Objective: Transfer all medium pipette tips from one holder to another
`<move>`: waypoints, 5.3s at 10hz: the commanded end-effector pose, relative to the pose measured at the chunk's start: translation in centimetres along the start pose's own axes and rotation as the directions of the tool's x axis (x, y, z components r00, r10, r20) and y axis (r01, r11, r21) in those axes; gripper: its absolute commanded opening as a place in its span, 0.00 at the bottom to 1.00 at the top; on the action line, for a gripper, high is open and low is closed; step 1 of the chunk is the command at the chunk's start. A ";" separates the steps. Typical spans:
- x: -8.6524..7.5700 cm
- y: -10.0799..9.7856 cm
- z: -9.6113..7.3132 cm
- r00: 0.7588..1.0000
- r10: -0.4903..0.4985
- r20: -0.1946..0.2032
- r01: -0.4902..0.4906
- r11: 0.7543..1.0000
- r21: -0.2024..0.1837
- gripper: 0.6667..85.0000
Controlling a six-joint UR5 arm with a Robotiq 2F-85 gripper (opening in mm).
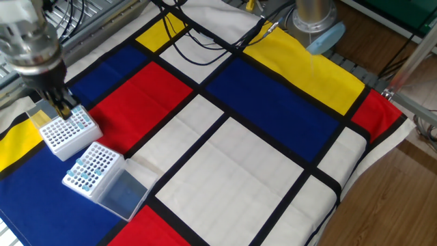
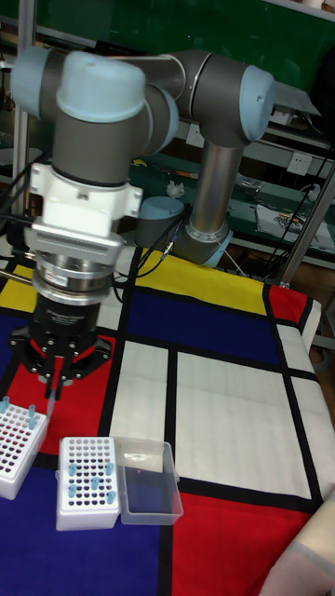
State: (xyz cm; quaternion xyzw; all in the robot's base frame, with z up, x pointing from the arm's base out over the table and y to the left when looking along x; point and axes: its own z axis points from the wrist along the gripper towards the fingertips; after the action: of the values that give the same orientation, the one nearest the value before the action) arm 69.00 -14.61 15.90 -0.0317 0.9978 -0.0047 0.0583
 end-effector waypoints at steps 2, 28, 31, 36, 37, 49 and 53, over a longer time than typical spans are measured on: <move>1.2 -3.3 0.7 0.998 -0.063 0.024 0.063 0.998 -0.020 0.01; 3.3 -6.6 3.9 0.991 -0.101 0.083 0.105 0.994 -0.043 0.01; 3.1 -6.3 3.7 0.992 -0.101 0.082 0.105 0.993 -0.048 0.01; 2.8 -6.6 4.1 0.990 -0.109 0.089 0.113 0.993 -0.040 0.01; 2.7 -6.6 4.2 0.990 -0.111 0.090 0.114 0.993 -0.039 0.01; 2.4 -6.4 4.3 0.990 -0.105 0.091 0.109 0.993 -0.044 0.01; 2.4 -6.6 5.1 0.989 -0.109 0.101 0.114 0.992 -0.053 0.01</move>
State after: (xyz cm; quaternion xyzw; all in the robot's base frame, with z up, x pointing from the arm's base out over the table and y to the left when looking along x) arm 67.47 -21.40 10.77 -0.0915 0.9906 0.0166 0.1006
